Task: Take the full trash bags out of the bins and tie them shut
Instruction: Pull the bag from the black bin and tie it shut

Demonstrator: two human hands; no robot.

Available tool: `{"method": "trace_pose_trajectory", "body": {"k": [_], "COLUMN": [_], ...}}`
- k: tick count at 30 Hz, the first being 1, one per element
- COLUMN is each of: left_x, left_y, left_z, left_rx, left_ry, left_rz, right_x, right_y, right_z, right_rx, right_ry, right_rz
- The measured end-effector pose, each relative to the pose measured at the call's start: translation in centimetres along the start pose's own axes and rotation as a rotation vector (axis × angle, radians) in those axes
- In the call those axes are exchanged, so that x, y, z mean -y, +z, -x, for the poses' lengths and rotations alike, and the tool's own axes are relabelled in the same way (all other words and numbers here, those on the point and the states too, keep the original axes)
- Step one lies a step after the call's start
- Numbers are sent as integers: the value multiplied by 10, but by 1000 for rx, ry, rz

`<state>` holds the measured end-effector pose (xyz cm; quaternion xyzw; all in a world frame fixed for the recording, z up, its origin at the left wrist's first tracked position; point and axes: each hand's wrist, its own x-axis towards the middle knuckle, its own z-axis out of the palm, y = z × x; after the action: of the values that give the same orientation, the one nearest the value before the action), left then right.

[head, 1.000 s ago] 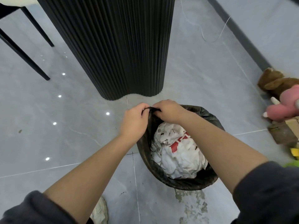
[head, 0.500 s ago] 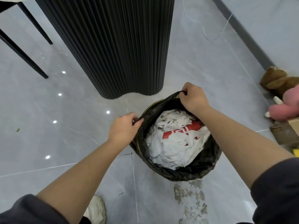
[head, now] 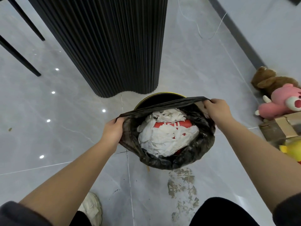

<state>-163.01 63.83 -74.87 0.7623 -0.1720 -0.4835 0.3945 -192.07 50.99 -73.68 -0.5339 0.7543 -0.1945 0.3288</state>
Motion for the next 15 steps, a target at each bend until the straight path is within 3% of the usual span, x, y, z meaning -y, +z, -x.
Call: {"method": "trace_pose_trajectory", "body": {"k": [5, 10, 15], "left_x": [15, 13, 2], "left_y": [0, 7, 31], "left_z": [15, 26, 40], "left_rx": [148, 104, 144], "left_ry": [34, 239, 217], "left_rz": [-373, -753, -919], "right_x": [-15, -21, -30], "right_y": [-18, -11, -7], "right_z": [21, 44, 53], "right_rx": [102, 161, -67], "right_ry": [246, 263, 220], "right_rz": [-185, -296, -258]}}
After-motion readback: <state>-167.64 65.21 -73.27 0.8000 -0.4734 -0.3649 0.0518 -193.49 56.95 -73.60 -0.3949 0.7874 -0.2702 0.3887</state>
